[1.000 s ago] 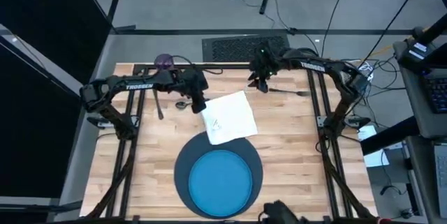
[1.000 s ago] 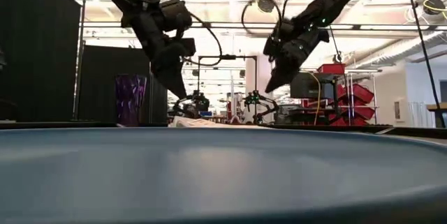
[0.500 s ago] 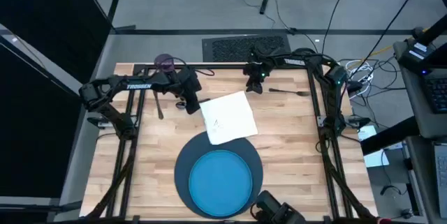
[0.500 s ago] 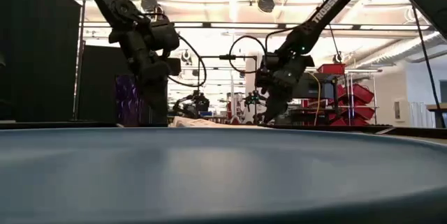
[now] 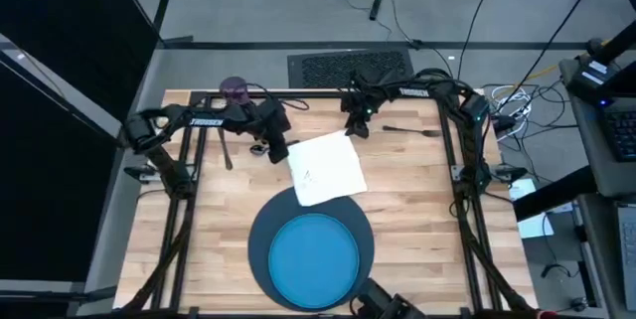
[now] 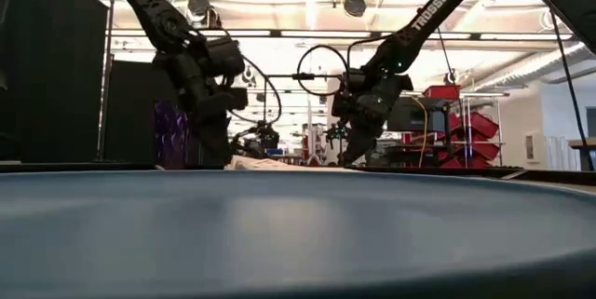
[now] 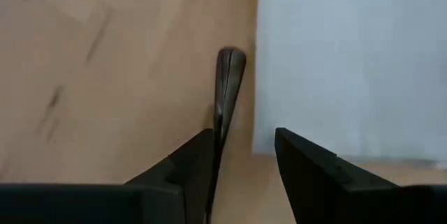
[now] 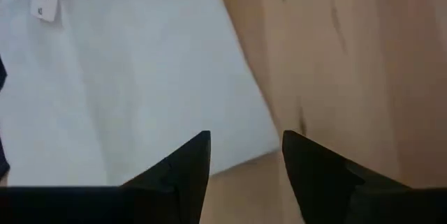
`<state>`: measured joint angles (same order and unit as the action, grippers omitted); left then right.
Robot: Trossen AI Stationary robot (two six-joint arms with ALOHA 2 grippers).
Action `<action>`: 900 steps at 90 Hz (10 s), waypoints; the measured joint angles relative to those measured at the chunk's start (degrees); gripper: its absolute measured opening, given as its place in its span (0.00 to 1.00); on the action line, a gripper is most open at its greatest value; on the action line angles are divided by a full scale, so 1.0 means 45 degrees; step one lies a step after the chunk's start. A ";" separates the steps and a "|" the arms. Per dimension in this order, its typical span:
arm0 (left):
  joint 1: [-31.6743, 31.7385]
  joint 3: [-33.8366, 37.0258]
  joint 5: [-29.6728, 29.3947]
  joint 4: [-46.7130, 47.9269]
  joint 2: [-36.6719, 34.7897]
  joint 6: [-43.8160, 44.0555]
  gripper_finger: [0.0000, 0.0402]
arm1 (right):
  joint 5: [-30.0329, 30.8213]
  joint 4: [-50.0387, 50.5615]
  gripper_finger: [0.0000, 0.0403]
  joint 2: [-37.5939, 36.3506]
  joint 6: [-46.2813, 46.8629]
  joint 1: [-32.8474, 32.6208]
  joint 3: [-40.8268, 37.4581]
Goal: Set table place
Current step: Fold the white napkin, then move the white napkin to the right side of the placemat
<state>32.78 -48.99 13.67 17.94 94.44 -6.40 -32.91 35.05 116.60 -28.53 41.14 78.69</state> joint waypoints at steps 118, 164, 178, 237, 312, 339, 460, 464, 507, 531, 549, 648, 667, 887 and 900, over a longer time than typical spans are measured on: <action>-0.0064 -0.0005 0.0893 0.0089 0.0014 -0.0153 0.35 | 0.0680 -0.0611 0.41 0.0709 0.0199 -0.0159 0.0039; -0.0419 -0.0010 0.0181 0.0138 0.0286 -0.0455 0.35 | 0.0733 -0.0558 0.41 0.0699 0.0535 -0.0317 0.0034; -0.0537 -0.0019 0.0077 -0.0061 0.0676 -0.0465 0.35 | 0.0690 -0.0558 0.41 0.0699 0.0618 -0.0324 0.0025; -0.0581 -0.0019 -0.0757 -0.0759 0.0767 -0.0669 0.20 | 0.0665 -0.0653 0.41 0.0709 0.0583 -0.0329 0.0008; -0.0579 -0.0151 -0.1001 -0.0883 0.0776 -0.0999 0.00 | 0.0770 -0.0814 0.12 0.0751 -0.0126 -0.0333 0.0000; -0.0579 -0.0151 -0.1001 -0.0880 0.0776 -0.0994 0.00 | 0.0661 -0.0755 0.00 0.0758 -0.0570 -0.0348 -0.0014; -0.1244 -0.4410 -0.1766 0.3289 -0.1929 -0.2289 0.00 | 0.2388 0.2448 0.00 -0.4652 -0.0504 -0.0145 0.0501; -0.1406 -0.4415 -0.1769 0.3301 -0.2133 -0.2163 0.00 | 0.2384 0.2617 0.00 -0.4827 -0.0491 -0.0167 0.0501; -0.1887 -0.4898 -0.2830 0.3649 -0.2852 -0.2401 0.00 | 0.2752 0.2311 0.00 -0.5552 -0.0243 -0.0414 0.0501; -0.1387 -0.5905 -0.3440 0.2819 -0.2764 -0.3048 0.00 | 0.4223 0.0322 0.00 -0.5552 -0.0076 -0.0306 0.0501; -0.1389 -0.6126 -0.3410 0.2803 -0.2764 -0.3032 0.00 | 0.4372 -0.0442 0.00 -0.5566 0.0063 -0.0396 0.0501; -0.6398 -0.5722 -0.3911 0.4443 0.0611 -0.0659 0.00 | 0.4240 0.4615 0.00 -0.5639 0.1190 -0.3389 -0.0845; -0.6286 -0.5618 -0.3993 0.4144 0.0698 -0.0649 0.00 | 0.4088 0.3226 0.00 -0.5634 0.0919 -0.2968 -0.1683; -0.5556 -0.4420 -0.5212 0.1686 0.1758 -0.0872 0.39 | 0.5009 0.3387 0.57 -0.3410 0.0399 -0.0924 0.1161; -0.4992 -0.4420 -0.4497 0.2485 0.1758 -0.0871 0.39 | 0.4540 0.4615 0.57 -0.3931 0.1004 -0.0087 0.1171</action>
<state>10.32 -68.88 -6.56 29.12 102.35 -10.32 -12.47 55.81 98.90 -24.02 40.74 83.96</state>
